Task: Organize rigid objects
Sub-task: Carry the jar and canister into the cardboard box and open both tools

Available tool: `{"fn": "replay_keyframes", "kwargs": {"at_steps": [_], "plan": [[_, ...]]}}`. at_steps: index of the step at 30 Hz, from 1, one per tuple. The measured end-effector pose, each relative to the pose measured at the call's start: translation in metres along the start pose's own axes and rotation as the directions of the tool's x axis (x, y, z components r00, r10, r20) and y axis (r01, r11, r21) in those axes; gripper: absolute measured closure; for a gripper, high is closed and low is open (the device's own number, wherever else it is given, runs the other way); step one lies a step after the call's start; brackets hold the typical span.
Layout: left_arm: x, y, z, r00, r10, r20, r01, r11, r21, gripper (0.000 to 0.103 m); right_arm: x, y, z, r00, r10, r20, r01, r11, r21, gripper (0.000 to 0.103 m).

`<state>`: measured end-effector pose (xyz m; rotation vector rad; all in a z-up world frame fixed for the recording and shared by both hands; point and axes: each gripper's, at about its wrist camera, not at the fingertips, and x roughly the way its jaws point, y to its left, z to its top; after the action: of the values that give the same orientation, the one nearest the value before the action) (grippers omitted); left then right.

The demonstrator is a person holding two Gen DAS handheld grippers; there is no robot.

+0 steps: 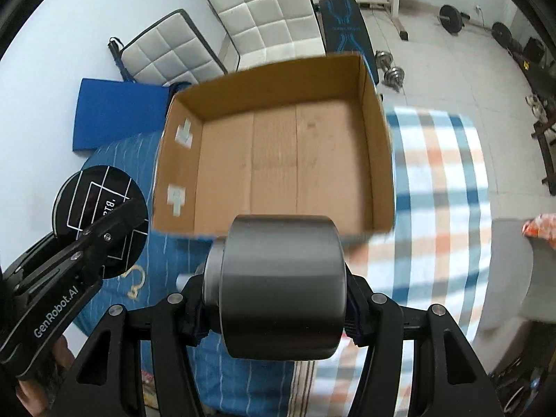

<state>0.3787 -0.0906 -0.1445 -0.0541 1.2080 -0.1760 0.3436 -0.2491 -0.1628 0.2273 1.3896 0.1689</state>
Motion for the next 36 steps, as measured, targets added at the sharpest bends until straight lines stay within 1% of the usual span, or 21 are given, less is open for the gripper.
{"fn": "replay_keyframes", "kwargs": {"at_steps": [3,6,10,14,17,20,21,23,27,31,36], "plan": [[0.019,0.0,0.02,1.0,-0.002,-0.021,0.002,1.0,0.001,0.079,0.013,0.001,0.038,1.0,-0.02,-0.003,0.02,1.0,-0.007,0.042],[0.043,0.003,0.039,0.998,-0.015,-0.059,0.014,1.0,-0.012,0.079,0.029,0.0,0.06,0.999,-0.041,-0.01,0.041,0.999,-0.01,0.042],[0.08,0.006,0.063,0.991,-0.047,-0.123,0.043,0.998,-0.035,0.079,0.063,-0.005,0.094,0.996,-0.078,-0.03,0.078,0.997,-0.014,0.042],[0.122,0.012,0.084,0.976,-0.092,-0.198,0.077,0.994,-0.081,0.079,0.099,-0.012,0.121,0.992,-0.113,-0.053,0.112,0.994,-0.018,0.042],[0.154,0.016,0.096,0.963,-0.108,-0.247,0.084,0.991,-0.107,0.079,0.126,-0.016,0.137,0.989,-0.128,-0.072,0.126,0.992,-0.021,0.042],[0.188,0.017,0.104,0.946,-0.113,-0.303,0.083,0.99,-0.11,0.079,0.151,-0.021,0.151,0.988,-0.131,-0.086,0.13,0.991,-0.013,0.042],[0.199,0.018,0.106,0.94,-0.126,-0.317,0.091,0.988,-0.122,0.079,0.158,-0.022,0.155,0.987,-0.134,-0.089,0.133,0.991,-0.013,0.042],[0.216,0.021,0.109,0.93,-0.128,-0.346,0.084,0.986,-0.141,0.079,0.173,-0.025,0.164,0.985,-0.145,-0.097,0.144,0.989,-0.013,0.042],[0.233,0.021,0.114,0.925,-0.111,-0.364,0.065,0.988,-0.137,0.079,0.193,-0.027,0.175,0.979,-0.171,-0.114,0.168,0.985,-0.029,0.042],[0.239,0.019,0.118,0.922,-0.104,-0.374,0.058,0.99,-0.131,0.079,0.208,-0.031,0.183,0.971,-0.197,-0.133,0.193,0.98,-0.041,0.042],[0.247,0.018,0.121,0.915,-0.109,-0.389,0.062,0.989,-0.132,0.078,0.218,-0.034,0.19,0.969,-0.201,-0.144,0.196,0.979,-0.047,0.042]]}}
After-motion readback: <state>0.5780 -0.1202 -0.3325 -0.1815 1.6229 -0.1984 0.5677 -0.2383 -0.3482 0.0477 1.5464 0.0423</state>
